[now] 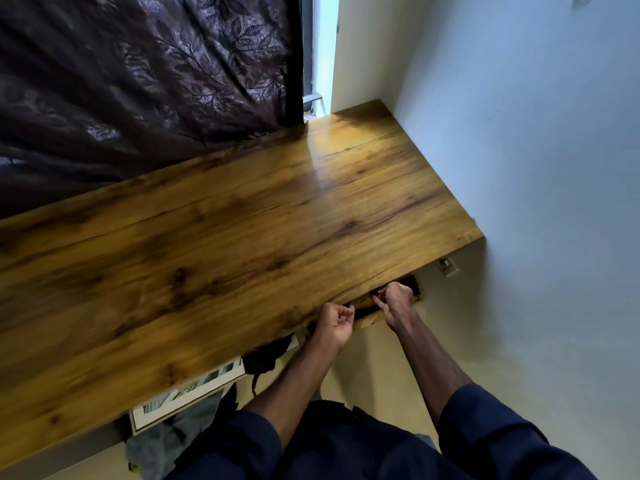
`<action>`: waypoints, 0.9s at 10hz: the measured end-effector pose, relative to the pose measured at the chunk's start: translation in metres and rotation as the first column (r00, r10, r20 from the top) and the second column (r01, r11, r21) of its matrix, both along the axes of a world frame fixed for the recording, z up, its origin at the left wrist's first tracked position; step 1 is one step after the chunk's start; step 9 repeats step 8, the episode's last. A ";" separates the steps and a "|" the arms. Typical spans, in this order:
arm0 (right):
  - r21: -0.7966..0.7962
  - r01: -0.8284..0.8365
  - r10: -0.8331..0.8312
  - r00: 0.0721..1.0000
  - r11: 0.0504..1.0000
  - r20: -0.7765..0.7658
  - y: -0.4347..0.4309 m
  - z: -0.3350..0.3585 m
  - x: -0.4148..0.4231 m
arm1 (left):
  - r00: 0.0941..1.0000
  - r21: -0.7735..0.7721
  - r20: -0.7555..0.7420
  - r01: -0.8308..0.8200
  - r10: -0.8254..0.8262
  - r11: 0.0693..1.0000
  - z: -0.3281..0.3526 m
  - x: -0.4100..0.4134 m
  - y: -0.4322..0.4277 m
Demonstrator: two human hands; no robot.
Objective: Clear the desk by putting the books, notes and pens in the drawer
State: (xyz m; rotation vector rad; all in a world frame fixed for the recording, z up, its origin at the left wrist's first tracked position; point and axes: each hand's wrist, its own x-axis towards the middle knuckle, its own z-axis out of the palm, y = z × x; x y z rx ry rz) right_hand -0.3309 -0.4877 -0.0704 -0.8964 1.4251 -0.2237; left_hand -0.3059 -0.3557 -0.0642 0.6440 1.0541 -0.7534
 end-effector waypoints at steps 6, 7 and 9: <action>-0.082 -0.048 0.047 0.999 0.996 -0.005 0.037 0.030 -0.021 | 0.935 0.028 0.246 0.258 -0.257 0.966 0.028 -0.017 0.044; -0.143 -0.126 0.135 0.989 0.982 0.056 0.056 0.045 -0.029 | 0.913 0.091 0.285 0.279 -0.293 0.956 0.034 -0.027 0.061; -0.185 -0.246 0.273 0.953 0.951 0.133 0.075 0.066 -0.024 | 0.858 0.241 0.331 0.327 -0.394 0.914 0.047 -0.028 0.076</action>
